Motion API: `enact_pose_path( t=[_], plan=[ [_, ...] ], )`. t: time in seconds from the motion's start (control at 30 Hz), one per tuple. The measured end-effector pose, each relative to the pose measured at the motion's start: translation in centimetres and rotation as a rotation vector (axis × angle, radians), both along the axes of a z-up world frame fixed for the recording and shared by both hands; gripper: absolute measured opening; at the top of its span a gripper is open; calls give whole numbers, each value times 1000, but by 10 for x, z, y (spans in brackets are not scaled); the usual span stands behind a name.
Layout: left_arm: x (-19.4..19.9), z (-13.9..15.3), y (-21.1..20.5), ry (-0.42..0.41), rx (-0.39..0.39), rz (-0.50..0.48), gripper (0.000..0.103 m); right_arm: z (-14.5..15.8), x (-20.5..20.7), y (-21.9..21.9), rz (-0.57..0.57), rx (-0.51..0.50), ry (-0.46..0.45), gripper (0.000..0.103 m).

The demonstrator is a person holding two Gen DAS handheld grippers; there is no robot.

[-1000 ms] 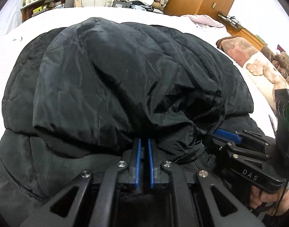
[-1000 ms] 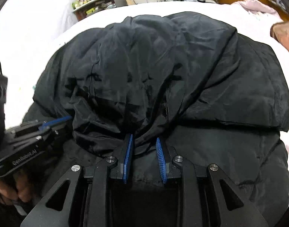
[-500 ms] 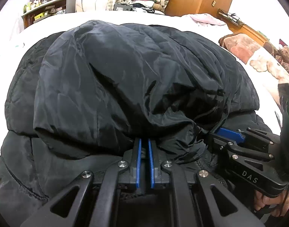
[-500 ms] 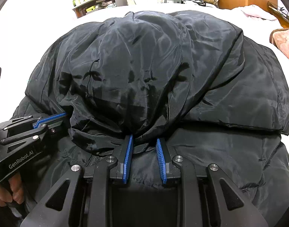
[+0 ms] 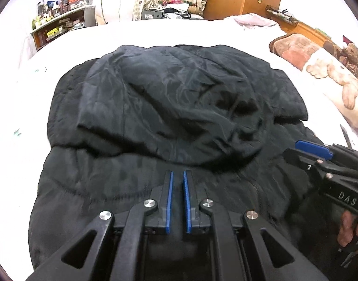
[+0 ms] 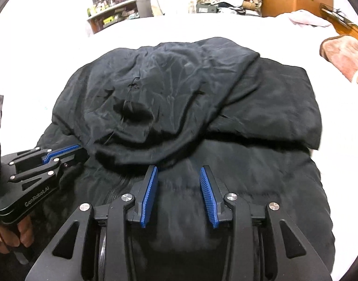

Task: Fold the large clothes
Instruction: 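Open both tools and pull them back from the folded jacket, then move both tools to the jacket's folded edge and grasp it together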

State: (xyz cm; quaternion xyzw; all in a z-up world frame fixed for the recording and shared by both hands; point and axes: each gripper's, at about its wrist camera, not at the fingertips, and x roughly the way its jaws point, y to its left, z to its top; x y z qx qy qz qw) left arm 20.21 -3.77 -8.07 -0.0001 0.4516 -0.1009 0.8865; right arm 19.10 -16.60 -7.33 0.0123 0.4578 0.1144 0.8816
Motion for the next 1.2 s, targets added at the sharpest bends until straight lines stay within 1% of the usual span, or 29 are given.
enact_pose_path(
  t=[0.2,0.27,0.37,0.53,0.8,0.93,0.97,1.0,1.03,1.07,1.1,1.13,1.2],
  plan=[
    [-43,26,9,-32,-17,8,10,24,-46,-11,-1,7,-40,40],
    [-56,35,16,-49,-24,8,10,33,-60,-15,-2,20,-53,43],
    [-75,47,27,-68,-30,18,10,46,-85,-14,-5,19,-71,43],
    [-111,64,39,-97,-42,45,10,56,-115,-18,-1,22,-65,43],
    [-160,70,57,-118,-32,69,10,59,-165,-28,-28,-1,-70,43],
    [-176,66,70,-106,-37,89,10,55,-181,-39,-59,22,-57,43],
    [-179,65,74,-103,-35,94,13,54,-183,-42,-67,25,-56,43],
    [-183,63,77,-100,-38,103,21,53,-186,-45,-76,29,-59,43],
    [-185,61,81,-99,-43,115,25,53,-187,-47,-84,35,-61,44],
    [-187,61,85,-100,-47,127,33,53,-188,-51,-95,43,-62,47],
    [-189,60,88,-103,-52,138,37,52,-189,-55,-104,50,-59,49],
    [-190,59,93,-104,-56,150,38,51,-188,-58,-111,56,-56,52],
    [-191,56,99,-100,-58,168,43,51,-190,-63,-124,58,-58,52]
  ],
)
